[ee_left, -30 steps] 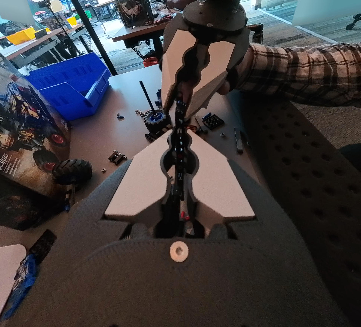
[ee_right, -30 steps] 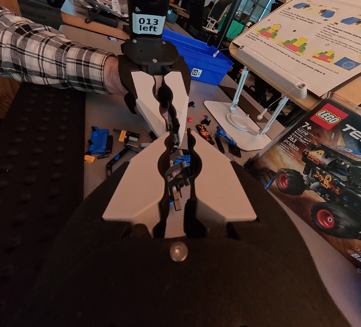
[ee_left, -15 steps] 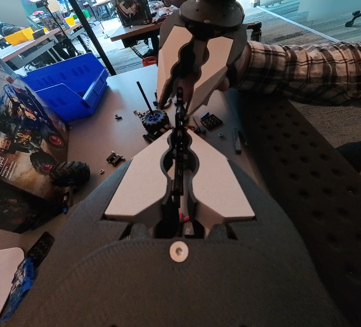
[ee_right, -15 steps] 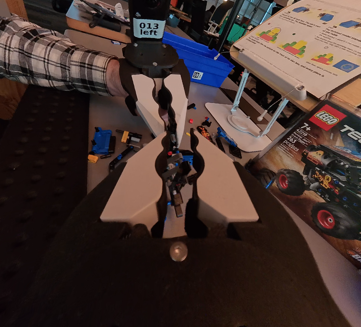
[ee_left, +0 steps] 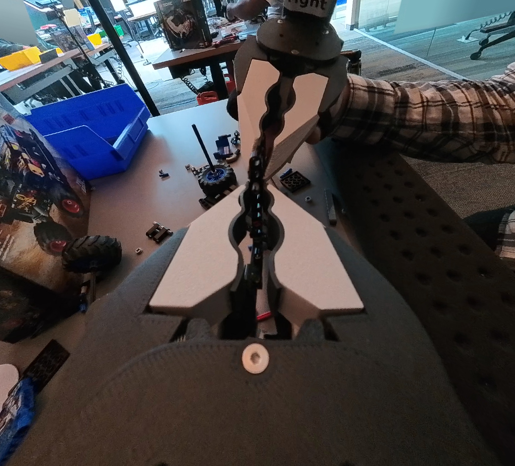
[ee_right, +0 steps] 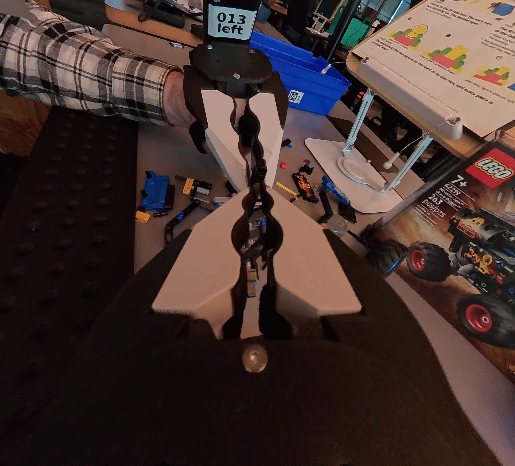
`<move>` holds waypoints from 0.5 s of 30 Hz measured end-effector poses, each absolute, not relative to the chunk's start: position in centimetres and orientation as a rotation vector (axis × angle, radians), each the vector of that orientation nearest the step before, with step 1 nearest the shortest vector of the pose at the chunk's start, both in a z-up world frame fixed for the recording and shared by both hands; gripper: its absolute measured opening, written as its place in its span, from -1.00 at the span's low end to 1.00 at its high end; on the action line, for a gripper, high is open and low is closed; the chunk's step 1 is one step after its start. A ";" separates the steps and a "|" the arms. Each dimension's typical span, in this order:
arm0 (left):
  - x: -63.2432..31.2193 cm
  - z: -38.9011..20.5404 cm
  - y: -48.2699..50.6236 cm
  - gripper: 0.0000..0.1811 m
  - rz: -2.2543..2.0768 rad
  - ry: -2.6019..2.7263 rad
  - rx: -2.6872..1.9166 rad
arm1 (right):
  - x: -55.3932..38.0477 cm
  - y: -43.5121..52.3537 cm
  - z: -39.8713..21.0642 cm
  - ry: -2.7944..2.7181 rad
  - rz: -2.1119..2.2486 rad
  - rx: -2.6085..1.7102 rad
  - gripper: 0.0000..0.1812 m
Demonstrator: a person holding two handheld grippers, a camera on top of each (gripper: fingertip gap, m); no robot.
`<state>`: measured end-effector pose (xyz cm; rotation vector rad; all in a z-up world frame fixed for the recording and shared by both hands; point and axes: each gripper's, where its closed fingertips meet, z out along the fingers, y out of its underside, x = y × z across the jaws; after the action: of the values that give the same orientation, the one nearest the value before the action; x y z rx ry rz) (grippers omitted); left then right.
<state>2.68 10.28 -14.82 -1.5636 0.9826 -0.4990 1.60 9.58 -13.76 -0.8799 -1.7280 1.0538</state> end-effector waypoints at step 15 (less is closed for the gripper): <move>1.4 -13.9 10.3 -0.96 -0.400 0.979 -1.552 | 1.5 10.3 -14.3 -1.730 1.018 -0.931 -0.98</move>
<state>1.44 10.30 -13.90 -1.5523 0.9787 -0.4004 1.50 10.29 -14.26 -0.9306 -1.7296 1.0184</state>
